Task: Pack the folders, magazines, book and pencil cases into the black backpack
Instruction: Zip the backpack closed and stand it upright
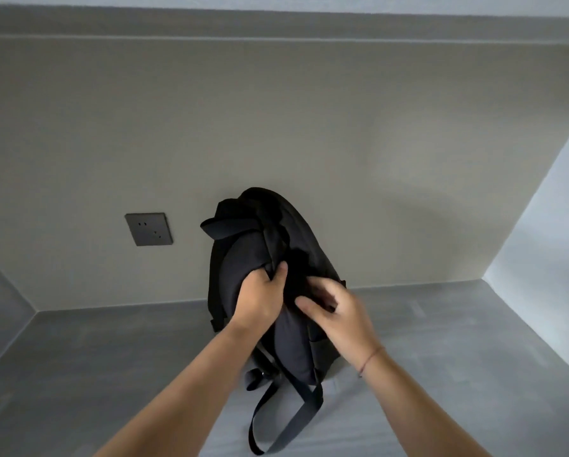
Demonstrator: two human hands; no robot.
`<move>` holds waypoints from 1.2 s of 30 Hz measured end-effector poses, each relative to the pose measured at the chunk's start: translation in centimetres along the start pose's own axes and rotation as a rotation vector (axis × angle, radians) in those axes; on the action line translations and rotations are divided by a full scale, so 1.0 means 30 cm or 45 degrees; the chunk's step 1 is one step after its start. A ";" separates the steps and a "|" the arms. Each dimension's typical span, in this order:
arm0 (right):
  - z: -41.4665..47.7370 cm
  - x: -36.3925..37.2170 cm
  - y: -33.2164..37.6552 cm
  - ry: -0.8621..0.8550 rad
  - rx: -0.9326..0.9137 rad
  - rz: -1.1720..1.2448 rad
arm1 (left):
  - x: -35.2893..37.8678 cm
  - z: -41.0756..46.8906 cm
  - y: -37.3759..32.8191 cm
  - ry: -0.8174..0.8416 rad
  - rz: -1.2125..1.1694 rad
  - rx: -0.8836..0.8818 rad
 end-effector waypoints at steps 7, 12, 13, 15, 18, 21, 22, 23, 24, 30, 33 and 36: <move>0.154 -0.026 -0.057 -0.073 -0.071 -0.156 | -0.037 0.011 -0.001 -0.056 -0.069 0.081; 0.129 -0.037 0.034 -0.263 -0.226 -0.412 | -0.117 0.042 0.013 -0.117 -0.115 0.039; 0.098 -0.041 0.063 -0.305 -0.289 -0.437 | -0.143 0.055 0.021 -0.123 -0.144 0.007; 0.007 -0.013 0.124 -0.346 -0.421 -0.466 | -0.190 0.081 0.033 -0.095 -0.253 -0.042; -0.095 0.067 0.187 -0.383 -0.493 -0.407 | -0.241 0.121 0.028 -0.010 -0.378 -0.068; -0.109 0.139 0.209 -0.411 -0.417 -0.328 | -0.253 0.173 -0.001 0.060 -0.427 -0.046; -0.107 0.152 0.209 -0.422 -0.390 -0.290 | -0.248 0.188 -0.016 0.082 -0.439 -0.033; -0.104 0.161 0.204 -0.413 -0.361 -0.237 | -0.236 0.203 -0.027 0.111 -0.441 -0.025; -0.098 0.169 0.195 -0.377 -0.333 -0.176 | -0.218 0.217 -0.038 0.156 -0.438 -0.023; 0.038 0.008 0.075 -0.333 -0.160 0.069 | -0.143 0.215 -0.051 0.207 -0.318 0.003; 0.178 -0.137 -0.005 -0.474 -0.072 -0.143 | -0.188 0.119 -0.046 -0.087 -0.077 0.185; 0.334 -0.155 -0.065 -0.299 0.009 -0.336 | -0.201 -0.073 -0.001 -0.255 -0.117 0.254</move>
Point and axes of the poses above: each hand's wrist, its own z-axis towards the middle knuckle, its own x-axis out of the palm, y = z × x, the point moved 8 cm from there along z, towards the middle knuckle, and after that the axes turned 9 degrees about -y, right-handed, at the moved point
